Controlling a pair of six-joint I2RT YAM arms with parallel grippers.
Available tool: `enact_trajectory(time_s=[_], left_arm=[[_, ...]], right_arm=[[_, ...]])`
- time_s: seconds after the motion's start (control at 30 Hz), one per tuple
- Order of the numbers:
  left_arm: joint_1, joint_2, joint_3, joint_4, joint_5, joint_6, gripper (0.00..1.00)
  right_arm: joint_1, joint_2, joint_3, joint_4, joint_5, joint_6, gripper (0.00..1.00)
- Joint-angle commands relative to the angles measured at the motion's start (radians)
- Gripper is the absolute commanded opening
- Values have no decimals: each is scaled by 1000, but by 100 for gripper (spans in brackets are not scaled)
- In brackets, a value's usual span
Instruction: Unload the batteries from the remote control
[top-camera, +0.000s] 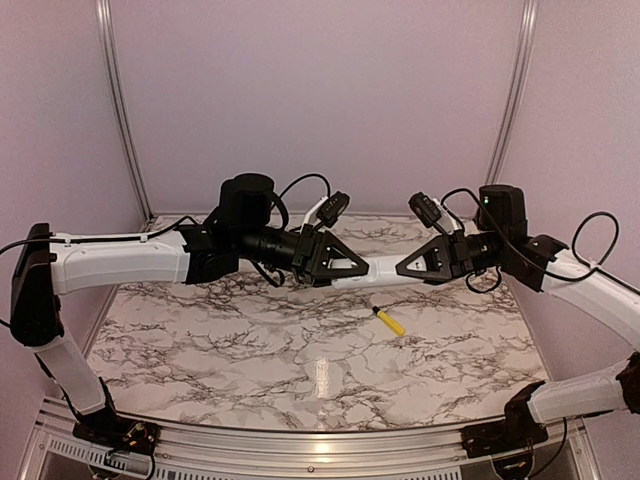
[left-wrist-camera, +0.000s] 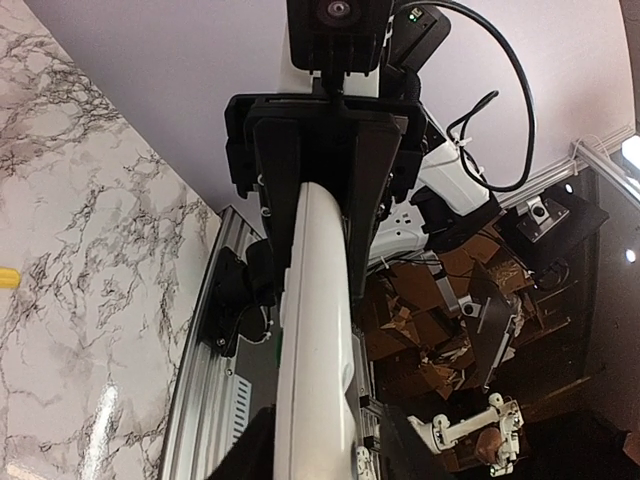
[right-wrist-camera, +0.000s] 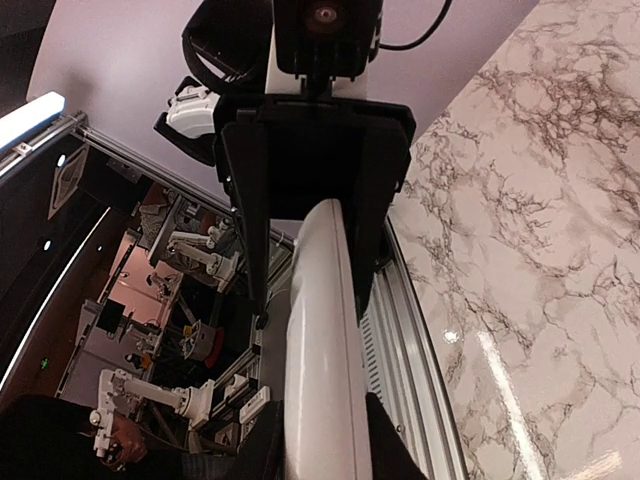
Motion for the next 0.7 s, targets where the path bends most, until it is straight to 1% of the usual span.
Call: enact_trajectory(time_s=[0.0,0.03,0.07,0.1,0.23,0.3,0.33,0.43,0.47,0.5,0.6,0.67], left_arm=[[-9,-35,49,-78,-90,77,58],[-9,-49,49,-102,-125,98,73],[-8,-61,49,-122,-155,117,91],[-7,-72,48,-134,-179,124,98],[-2,-118,37,-198,-304,155,99],[4,-155,7,-214,-389,137,99],[11,-182,-33,-186,-420,108,99],[40,-276,-211,51,-474,14,99],[56,-293,-251,82,-481,-9,99],[75,-296,-258,89,-451,-23,99],[105,-281,-230,22,-392,4,99],[105,-280,-233,50,-339,10,99]], right_arm=[[11,1,24,1,17,-15,0],[11,1,26,3,19,-14,0],[13,0,27,3,24,-14,0],[12,-3,28,7,30,-12,0],[13,-16,21,70,41,20,0],[14,-24,12,116,43,51,0],[13,-27,10,138,46,62,0],[15,-30,-4,184,61,97,0],[16,-27,-6,201,65,106,0],[17,-25,-6,224,70,112,0],[19,-21,-6,263,81,138,0],[22,-14,-3,292,88,157,0]])
